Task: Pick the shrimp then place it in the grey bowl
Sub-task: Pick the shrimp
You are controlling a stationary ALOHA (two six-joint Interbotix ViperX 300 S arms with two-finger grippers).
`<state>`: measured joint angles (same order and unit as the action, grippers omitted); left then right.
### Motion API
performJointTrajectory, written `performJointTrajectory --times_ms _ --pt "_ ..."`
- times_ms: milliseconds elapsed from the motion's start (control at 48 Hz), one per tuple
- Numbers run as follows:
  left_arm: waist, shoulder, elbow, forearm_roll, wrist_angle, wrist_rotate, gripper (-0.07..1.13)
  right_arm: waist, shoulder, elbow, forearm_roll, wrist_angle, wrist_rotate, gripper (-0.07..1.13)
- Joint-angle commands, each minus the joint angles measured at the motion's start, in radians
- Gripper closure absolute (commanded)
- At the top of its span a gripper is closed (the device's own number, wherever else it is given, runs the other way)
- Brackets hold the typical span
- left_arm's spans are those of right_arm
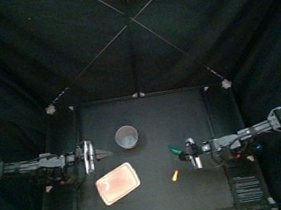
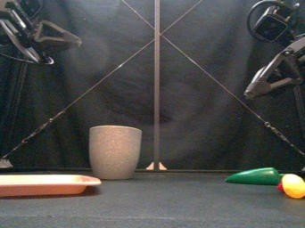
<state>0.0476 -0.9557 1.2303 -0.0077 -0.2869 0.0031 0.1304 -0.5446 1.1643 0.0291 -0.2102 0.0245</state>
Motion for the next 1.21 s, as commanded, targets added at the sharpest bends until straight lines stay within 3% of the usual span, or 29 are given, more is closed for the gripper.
performJointTrajectory --times_ms 21,167,354,646,917,1062,1208 --pt "0.006 0.005 -0.011 0.002 -0.008 -0.002 1.06 0.034 0.043 -0.051 0.044 -0.04 0.0 0.44" --pt "0.009 0.005 -0.014 0.002 -0.018 -0.002 1.06 0.06 0.103 -0.077 0.078 -0.095 0.0 0.27" --pt "0.018 0.005 -0.014 0.0 -0.018 -0.002 1.06 0.098 0.222 -0.114 0.152 -0.086 0.006 0.25" --pt "0.043 0.005 -0.014 0.0 -0.018 0.0 1.06 0.179 0.374 -0.262 0.172 0.238 -0.005 0.25" --pt "0.044 0.005 -0.012 0.0 -0.018 0.0 1.06 0.196 0.446 -0.36 -0.014 0.495 0.005 0.25" --pt "0.043 0.006 -0.005 0.0 -0.018 -0.002 1.06 0.193 0.476 -0.374 -0.086 0.509 0.005 0.25" --pt "0.044 0.005 0.002 0.0 -0.018 -0.002 1.06 0.187 0.508 -0.38 -0.097 0.511 0.003 0.25"
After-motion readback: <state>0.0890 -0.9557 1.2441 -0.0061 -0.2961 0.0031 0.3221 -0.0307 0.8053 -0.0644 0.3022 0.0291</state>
